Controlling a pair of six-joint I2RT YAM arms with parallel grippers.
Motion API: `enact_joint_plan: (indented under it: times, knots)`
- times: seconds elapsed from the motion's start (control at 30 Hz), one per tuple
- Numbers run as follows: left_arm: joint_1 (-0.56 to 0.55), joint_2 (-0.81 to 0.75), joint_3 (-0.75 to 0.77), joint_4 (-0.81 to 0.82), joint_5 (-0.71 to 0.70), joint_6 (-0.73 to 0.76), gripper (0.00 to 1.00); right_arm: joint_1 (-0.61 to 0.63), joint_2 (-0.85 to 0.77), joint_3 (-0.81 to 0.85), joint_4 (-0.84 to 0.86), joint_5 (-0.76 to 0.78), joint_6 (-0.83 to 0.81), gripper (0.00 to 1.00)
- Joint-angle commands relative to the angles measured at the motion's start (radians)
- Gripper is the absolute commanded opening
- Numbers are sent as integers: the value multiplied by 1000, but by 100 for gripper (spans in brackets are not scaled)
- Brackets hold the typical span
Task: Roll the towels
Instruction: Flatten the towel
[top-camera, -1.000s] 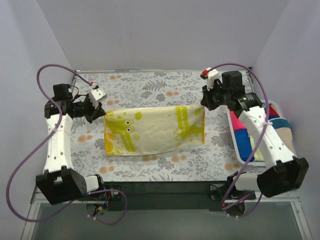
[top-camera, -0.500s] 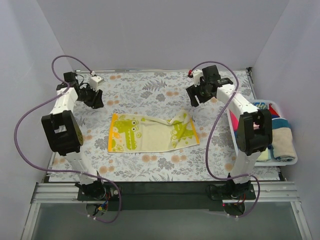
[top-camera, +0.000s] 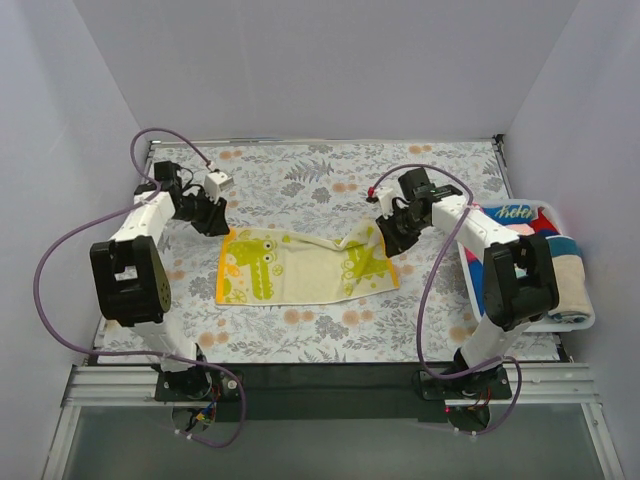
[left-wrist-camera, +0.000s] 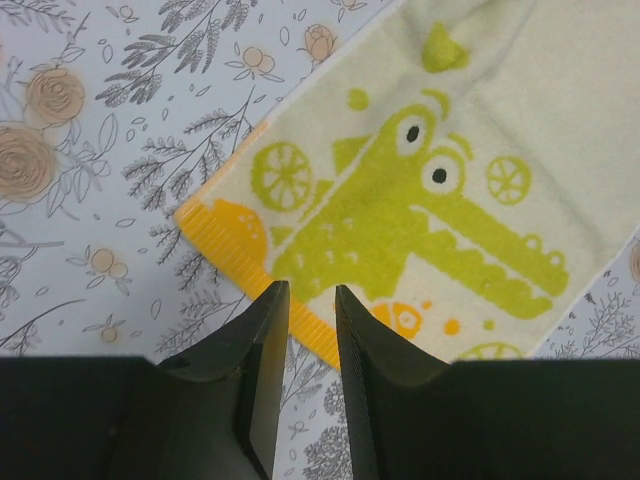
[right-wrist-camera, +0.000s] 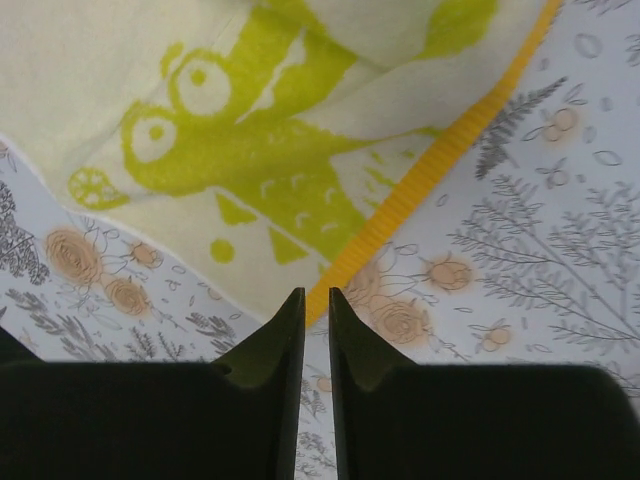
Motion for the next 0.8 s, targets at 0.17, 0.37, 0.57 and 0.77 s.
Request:
enact_joint_plan:
  times: [0.17,0.37,0.57,0.77]
  knots:
    - [-60,141,56,104,-53,-165,22,51,61,-65,17,-8,-28,11]
    - [-60,232,76,124,-194,-210,18,65,81,-122,67,61,12,10]
    - [-55,270,86,135,-324,-234,15,133,20,-235,66,74,15,9]
    - [-28,247,102,118,-346,-186,16,214,-54,-289,14,52,-14,11]
